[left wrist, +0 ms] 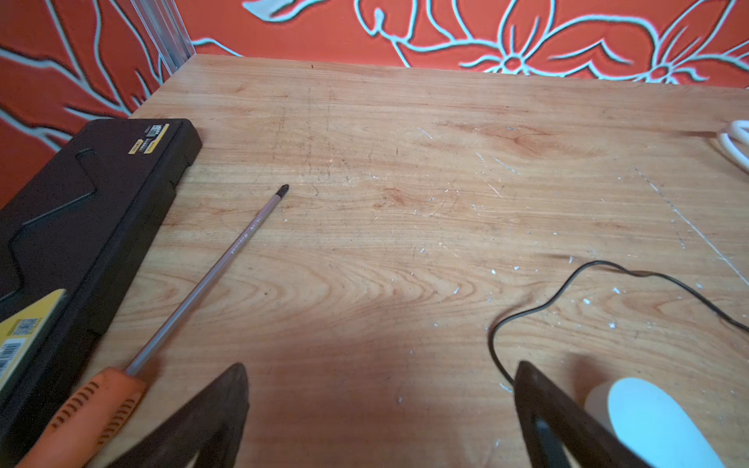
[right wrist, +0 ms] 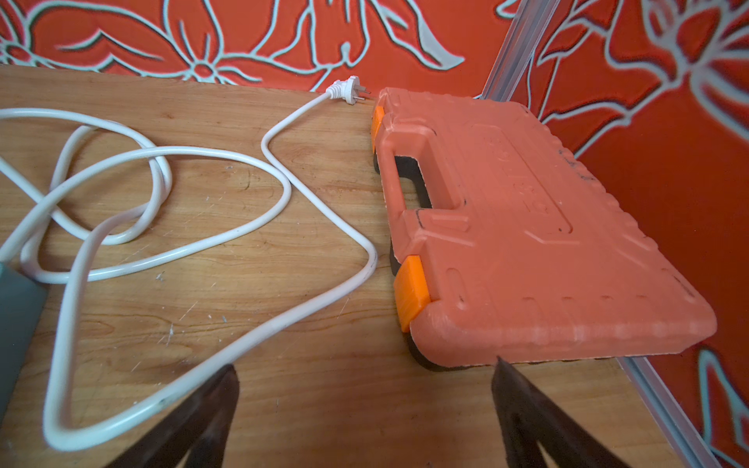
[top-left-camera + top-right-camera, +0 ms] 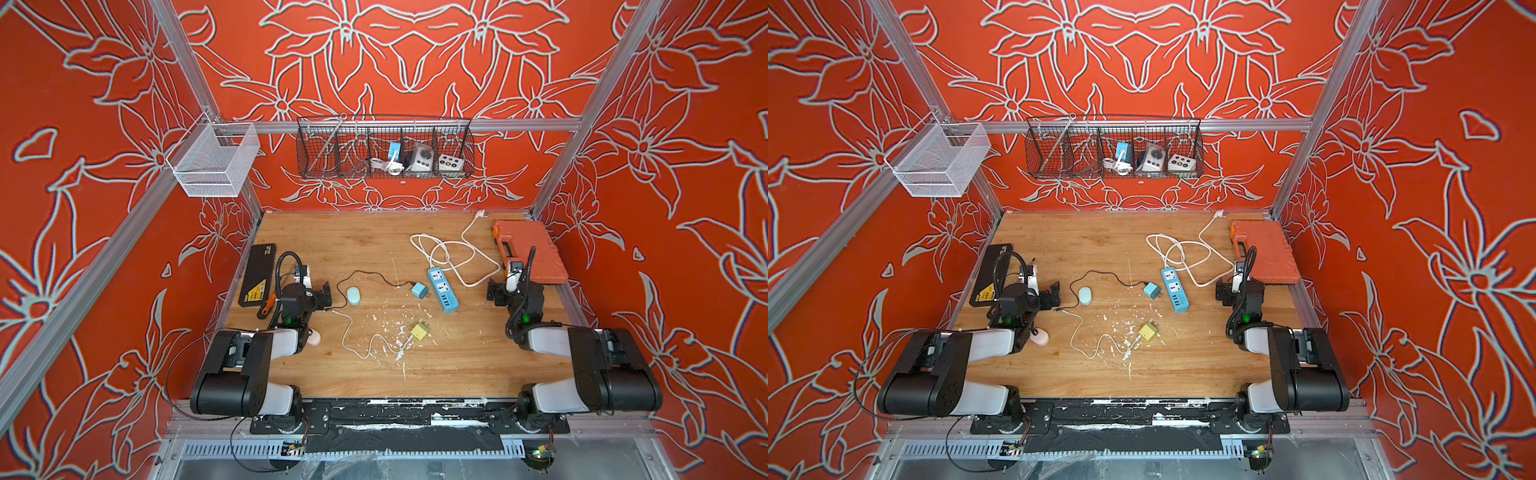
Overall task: Charge the bluetooth headset
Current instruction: Pick up the plug from the center of the board.
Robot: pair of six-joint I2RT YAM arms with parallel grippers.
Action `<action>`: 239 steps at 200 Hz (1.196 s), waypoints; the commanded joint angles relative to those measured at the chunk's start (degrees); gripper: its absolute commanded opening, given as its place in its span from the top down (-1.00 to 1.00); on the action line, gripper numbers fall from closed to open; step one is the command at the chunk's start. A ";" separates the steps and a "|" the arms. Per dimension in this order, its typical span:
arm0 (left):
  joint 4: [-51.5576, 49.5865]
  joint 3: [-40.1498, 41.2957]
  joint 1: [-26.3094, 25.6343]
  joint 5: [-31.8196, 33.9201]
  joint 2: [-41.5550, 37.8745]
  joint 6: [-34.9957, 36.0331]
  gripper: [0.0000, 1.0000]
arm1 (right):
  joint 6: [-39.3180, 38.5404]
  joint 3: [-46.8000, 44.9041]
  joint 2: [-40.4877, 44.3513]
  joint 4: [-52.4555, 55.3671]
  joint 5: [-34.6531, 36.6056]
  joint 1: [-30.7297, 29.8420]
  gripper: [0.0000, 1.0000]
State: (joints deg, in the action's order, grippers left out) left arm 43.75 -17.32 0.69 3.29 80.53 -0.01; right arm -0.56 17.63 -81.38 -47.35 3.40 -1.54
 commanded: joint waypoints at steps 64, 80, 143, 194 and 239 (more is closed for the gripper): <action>-14.73 -7.95 -0.10 2.69 -4.05 -1.00 -1.00 | -0.52 1.97 4.41 5.86 -0.49 -0.25 -0.96; -17.90 -9.39 -0.16 3.31 -5.38 -1.07 -1.00 | -1.02 3.81 8.36 12.35 -1.27 -0.35 -0.96; -36.13 -20.30 0.40 6.61 -12.48 -22.01 -1.00 | 17.89 11.20 20.67 29.53 -0.80 -0.22 -0.96; -46.71 -25.44 1.43 -9.68 -15.06 -36.97 -0.99 | 43.35 14.39 25.82 40.15 -8.93 -0.02 -0.96; -58.73 -29.21 0.39 -24.51 -13.36 -37.64 -0.80 | 36.87 23.31 19.52 53.97 -25.29 -0.44 -0.70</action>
State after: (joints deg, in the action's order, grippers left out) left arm -6.15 -45.28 1.76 -10.39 66.50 -34.63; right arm 36.47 37.21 -59.94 -2.79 -11.40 -1.50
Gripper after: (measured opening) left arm 0.909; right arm 0.871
